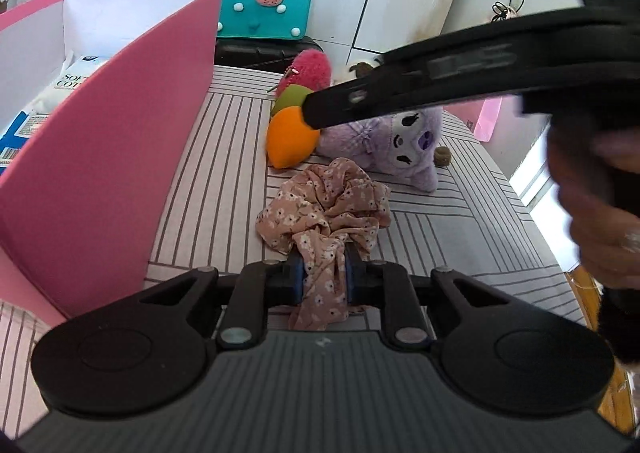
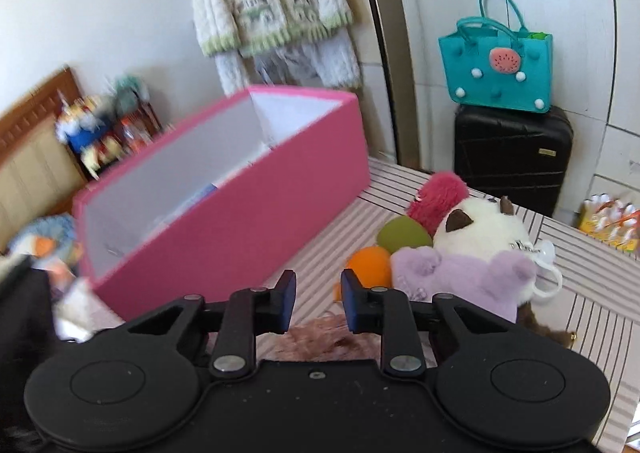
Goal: Organize soft objects
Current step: 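Hold the scrunchie in the left gripper while the right gripper grasps the orange sponge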
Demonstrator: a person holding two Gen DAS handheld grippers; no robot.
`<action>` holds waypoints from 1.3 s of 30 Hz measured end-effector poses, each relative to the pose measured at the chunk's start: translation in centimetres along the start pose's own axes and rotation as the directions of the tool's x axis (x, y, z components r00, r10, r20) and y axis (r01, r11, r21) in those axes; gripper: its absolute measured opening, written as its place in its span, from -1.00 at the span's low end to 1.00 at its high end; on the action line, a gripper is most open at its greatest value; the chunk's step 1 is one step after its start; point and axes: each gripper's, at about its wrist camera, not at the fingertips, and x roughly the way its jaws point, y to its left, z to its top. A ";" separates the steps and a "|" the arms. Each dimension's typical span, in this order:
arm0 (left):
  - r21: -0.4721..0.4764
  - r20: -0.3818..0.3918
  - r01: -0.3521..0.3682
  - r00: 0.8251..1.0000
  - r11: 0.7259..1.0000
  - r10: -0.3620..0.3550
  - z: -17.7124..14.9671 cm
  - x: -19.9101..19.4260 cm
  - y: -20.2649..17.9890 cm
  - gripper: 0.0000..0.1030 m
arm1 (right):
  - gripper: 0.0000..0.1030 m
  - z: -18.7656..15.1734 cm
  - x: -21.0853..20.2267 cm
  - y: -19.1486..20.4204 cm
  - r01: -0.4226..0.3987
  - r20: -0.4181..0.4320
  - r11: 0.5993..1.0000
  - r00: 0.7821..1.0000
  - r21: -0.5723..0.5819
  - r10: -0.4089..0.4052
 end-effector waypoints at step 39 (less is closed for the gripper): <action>0.120 -0.029 0.025 0.999 0.992 -0.022 1.1 -0.3 -0.5 -0.65 | -0.18 -2.6 -1.8 -1.0 0.188 0.000 0.982 0.982 0.012 -0.188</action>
